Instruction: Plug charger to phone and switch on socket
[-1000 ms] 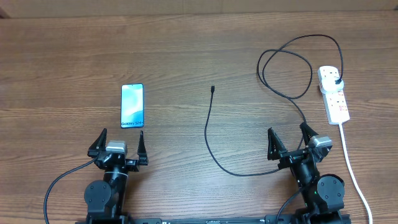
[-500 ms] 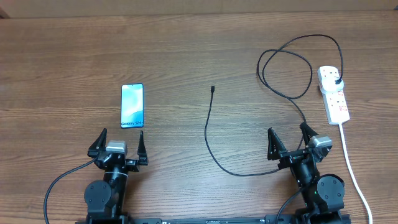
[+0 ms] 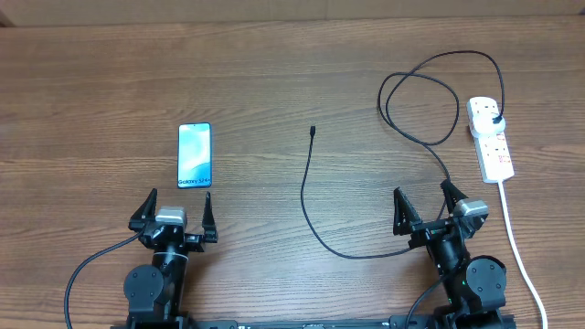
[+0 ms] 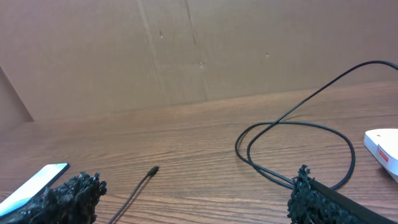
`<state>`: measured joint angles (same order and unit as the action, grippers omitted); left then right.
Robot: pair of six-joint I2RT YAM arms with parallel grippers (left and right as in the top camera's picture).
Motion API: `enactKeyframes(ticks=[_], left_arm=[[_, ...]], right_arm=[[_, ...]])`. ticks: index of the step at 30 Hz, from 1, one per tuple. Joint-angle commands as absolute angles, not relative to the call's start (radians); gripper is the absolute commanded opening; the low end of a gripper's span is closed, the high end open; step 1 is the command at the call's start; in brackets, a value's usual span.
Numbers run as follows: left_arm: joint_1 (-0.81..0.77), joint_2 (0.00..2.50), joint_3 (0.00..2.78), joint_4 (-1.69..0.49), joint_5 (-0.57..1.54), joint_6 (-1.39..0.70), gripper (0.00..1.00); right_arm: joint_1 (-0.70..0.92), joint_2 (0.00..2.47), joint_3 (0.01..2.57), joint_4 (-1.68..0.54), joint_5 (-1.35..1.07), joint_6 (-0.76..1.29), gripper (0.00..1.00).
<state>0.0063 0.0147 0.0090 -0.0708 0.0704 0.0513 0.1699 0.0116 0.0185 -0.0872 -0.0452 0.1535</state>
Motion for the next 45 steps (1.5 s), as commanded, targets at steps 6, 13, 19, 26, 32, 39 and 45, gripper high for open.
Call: enactKeyframes(ticks=[6, 13, 19, 26, 32, 39, 45], left_arm=[[0.001, 0.004, 0.005, -0.068, 0.078, 0.037, 1.0], [0.001, 0.004, 0.005, -0.07, 0.079, 0.037, 0.99], [0.001, 0.005, 0.015, -0.072, 0.079, 0.037, 0.99], [0.001, 0.005, 0.094, -0.11, 0.078, 0.038, 1.0], [0.001, 0.007, 0.179, -0.171, 0.078, 0.038, 1.0], [0.001, 0.012, 0.212, -0.171, 0.079, 0.037, 1.0], [0.001, 0.037, 0.212, -0.167, 0.078, 0.018, 1.0]], right_arm=[[0.167, 0.003, 0.008, -0.081, -0.046, 0.155, 1.0], [0.166, 0.003, 0.008, -0.081, -0.046, 0.155, 1.0], [0.167, 0.003, 0.008, -0.081, -0.046, 0.155, 1.0], [0.166, 0.003, 0.008, -0.081, -0.046, 0.155, 1.0], [0.166, 0.003, 0.008, -0.081, -0.046, 0.155, 1.0], [0.166, 0.003, 0.008, -0.081, -0.046, 0.155, 1.0], [0.167, 0.003, 0.008, -0.081, -0.046, 0.155, 1.0]])
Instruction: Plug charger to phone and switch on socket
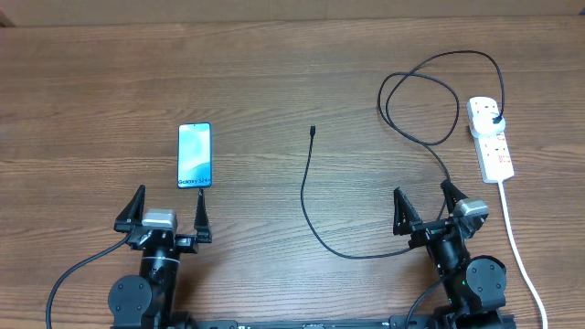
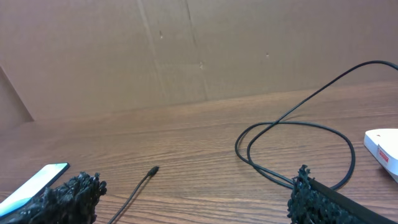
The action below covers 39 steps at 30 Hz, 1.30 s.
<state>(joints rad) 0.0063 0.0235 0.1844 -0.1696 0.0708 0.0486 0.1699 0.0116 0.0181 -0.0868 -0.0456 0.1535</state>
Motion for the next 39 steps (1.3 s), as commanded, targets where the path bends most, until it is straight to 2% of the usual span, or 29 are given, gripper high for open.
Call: enactKeyframes(ticks=[1, 19, 31, 39], left_arm=[[0.001, 0.04, 0.212, -0.159, 0.078, 0.007, 1.0], [0.001, 0.198, 0.245, -0.076, 0.186, -0.045, 1.0], [0.001, 0.444, 0.468, -0.189, 0.239, -0.044, 1.0], [0.001, 0.693, 0.745, -0.453, 0.253, -0.04, 1.0]], right_arm=[[0.166, 0.003, 0.008, -0.081, -0.046, 0.155, 1.0], [0.166, 0.003, 0.008, -0.081, -0.046, 0.155, 1.0], [0.166, 0.003, 0.008, -0.081, -0.046, 0.155, 1.0], [0.166, 0.003, 0.008, -0.081, -0.046, 0.155, 1.0]])
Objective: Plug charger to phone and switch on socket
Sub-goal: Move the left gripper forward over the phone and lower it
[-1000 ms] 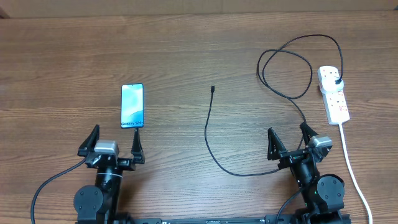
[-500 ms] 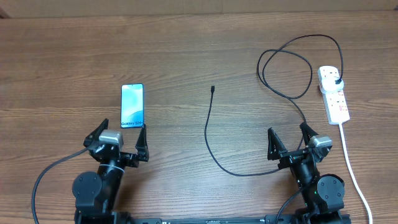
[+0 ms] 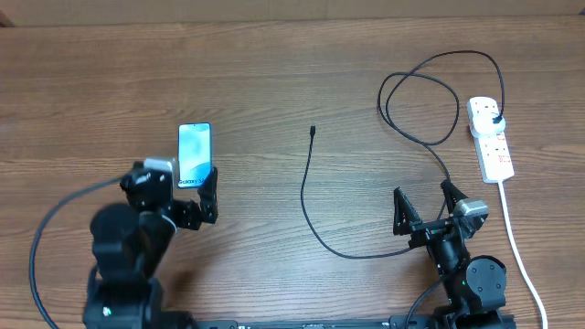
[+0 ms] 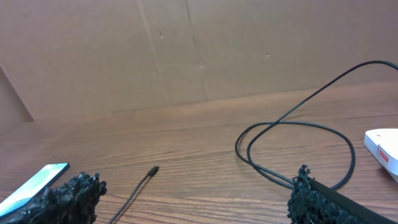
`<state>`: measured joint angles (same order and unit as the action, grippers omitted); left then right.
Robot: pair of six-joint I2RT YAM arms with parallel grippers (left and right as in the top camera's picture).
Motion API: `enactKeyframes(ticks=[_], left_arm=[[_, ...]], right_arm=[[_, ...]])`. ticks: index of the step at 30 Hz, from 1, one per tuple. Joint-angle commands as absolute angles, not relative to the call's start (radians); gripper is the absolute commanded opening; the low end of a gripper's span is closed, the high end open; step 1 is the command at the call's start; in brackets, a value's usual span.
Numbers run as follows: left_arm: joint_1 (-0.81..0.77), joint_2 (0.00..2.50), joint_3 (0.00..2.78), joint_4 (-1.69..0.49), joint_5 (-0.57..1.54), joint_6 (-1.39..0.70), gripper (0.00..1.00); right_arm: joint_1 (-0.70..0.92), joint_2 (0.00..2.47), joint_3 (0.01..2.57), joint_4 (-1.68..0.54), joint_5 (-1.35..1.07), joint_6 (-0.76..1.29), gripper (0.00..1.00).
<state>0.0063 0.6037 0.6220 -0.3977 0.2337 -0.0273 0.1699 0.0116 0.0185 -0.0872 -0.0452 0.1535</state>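
A phone (image 3: 195,155) with a lit blue screen lies flat at the left; in the right wrist view the phone (image 4: 38,181) shows at the lower left. The black charger cable (image 3: 305,196) runs from its loose plug tip (image 3: 313,130) in a loop to the white socket strip (image 3: 491,139) at the right. The plug tip (image 4: 153,170) lies on bare wood. My left gripper (image 3: 174,189) is raised at the phone's near end, fingers spread, holding nothing. My right gripper (image 3: 425,206) rests open near the front edge, the cable passing just in front of it.
The strip's white lead (image 3: 514,242) runs down the right side to the front edge. A brown cardboard wall (image 4: 186,50) stands behind the table. The cable's loops (image 4: 292,149) lie between my right gripper and the strip (image 4: 382,146).
My left arm has lifted from the front edge and moved forward; its gripper is now at the phone's near end. Phone, cable, strip and right arm are unchanged.
Both grippers first rested open at the front edge, the phone and cable lying apart. Then the left gripper had shifted slightly left and back. Now the left gripper stands raised by the phone, while the right arm has stayed still throughout.
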Motion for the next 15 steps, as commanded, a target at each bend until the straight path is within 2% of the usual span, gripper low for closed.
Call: enactKeyframes(ticks=[1, 2, 11, 15], left_arm=[[0.001, 0.72, 0.775, -0.475, 0.256, -0.04, 1.0], [0.001, 0.814, 0.878, -0.55, 0.257, -0.036, 1.0], [0.001, 1.151, 1.227, -0.807, 0.263, 0.008, 1.0], [0.001, 1.274, 1.386, -0.888, 0.39, 0.008, 1.0]], right_arm=[[0.166, 0.003, 0.008, -0.081, -0.046, 0.155, 1.0], [0.167, 0.003, 0.008, -0.081, -0.046, 0.155, 1.0], [0.167, 0.003, 0.008, -0.081, -0.046, 0.155, 1.0], [0.167, 0.003, 0.008, -0.081, -0.046, 0.155, 1.0]])
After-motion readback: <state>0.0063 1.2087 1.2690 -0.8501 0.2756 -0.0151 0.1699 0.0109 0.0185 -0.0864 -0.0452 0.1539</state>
